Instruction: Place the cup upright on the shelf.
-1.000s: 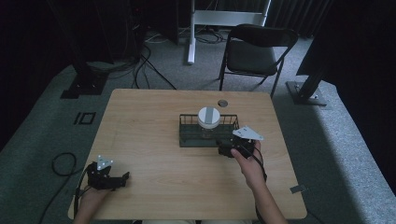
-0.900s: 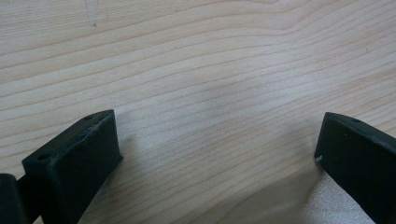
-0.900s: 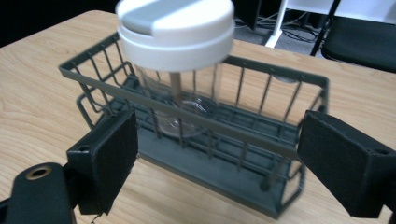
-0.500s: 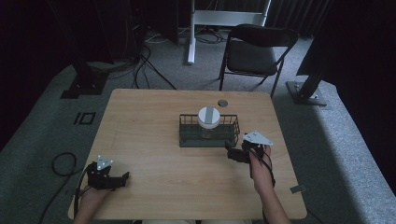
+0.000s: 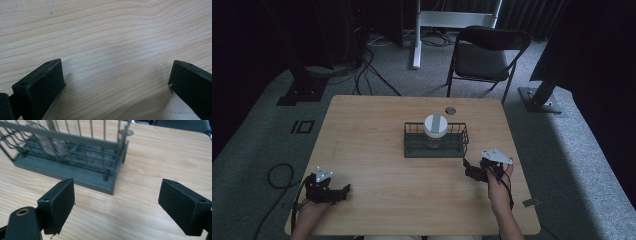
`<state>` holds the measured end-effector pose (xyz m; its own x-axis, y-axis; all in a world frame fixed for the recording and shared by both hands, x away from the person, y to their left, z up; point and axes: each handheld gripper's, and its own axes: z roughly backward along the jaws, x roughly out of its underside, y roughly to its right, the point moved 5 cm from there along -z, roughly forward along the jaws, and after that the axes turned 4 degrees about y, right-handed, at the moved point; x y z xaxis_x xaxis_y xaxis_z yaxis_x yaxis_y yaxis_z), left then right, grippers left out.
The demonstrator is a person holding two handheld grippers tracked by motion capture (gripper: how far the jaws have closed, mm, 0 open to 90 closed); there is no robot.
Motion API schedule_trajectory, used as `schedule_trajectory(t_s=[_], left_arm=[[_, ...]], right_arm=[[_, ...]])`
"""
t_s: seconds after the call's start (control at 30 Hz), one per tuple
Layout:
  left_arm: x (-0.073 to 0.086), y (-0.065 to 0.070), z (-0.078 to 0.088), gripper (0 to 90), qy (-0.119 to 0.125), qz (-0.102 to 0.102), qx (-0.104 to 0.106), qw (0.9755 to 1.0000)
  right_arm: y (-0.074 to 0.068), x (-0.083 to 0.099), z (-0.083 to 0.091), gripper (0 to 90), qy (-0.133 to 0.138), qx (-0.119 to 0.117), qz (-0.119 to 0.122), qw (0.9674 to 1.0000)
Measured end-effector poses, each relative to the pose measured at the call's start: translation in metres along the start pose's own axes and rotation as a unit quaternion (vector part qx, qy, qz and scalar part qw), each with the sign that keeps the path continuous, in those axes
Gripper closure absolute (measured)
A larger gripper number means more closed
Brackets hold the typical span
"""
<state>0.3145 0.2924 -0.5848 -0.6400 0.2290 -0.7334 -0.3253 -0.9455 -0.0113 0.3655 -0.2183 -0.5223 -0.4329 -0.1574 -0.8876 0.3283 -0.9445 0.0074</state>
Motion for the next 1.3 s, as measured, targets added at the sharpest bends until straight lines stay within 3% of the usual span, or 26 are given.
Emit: schedule_trajectory(t_s=[0.33, 0.73, 0.87, 1.3], left_arm=[[0.000, 0.000, 0.000, 0.2, 0.000, 0.000, 0.000, 1.0000], [0.000, 0.000, 0.000, 0.2, 0.000, 0.000, 0.000, 1.0000], [0.000, 0.000, 0.000, 0.2, 0.000, -0.001, 0.000, 1.0000], [0.000, 0.000, 0.000, 0.2, 0.000, -0.001, 0.000, 1.0000]], right_arm=[[0.014, 0.026, -0.007, 13.3, -0.031, 0.023, 0.000, 0.9993], [0.028, 0.042, -0.012, 13.0, -0.051, 0.055, -0.011, 0.9971], [0.032, 0.047, -0.014, 12.4, -0.065, 0.067, -0.002, 0.9957], [0.040, 0.057, -0.018, 12.3, -0.082, 0.077, -0.017, 0.9935]])
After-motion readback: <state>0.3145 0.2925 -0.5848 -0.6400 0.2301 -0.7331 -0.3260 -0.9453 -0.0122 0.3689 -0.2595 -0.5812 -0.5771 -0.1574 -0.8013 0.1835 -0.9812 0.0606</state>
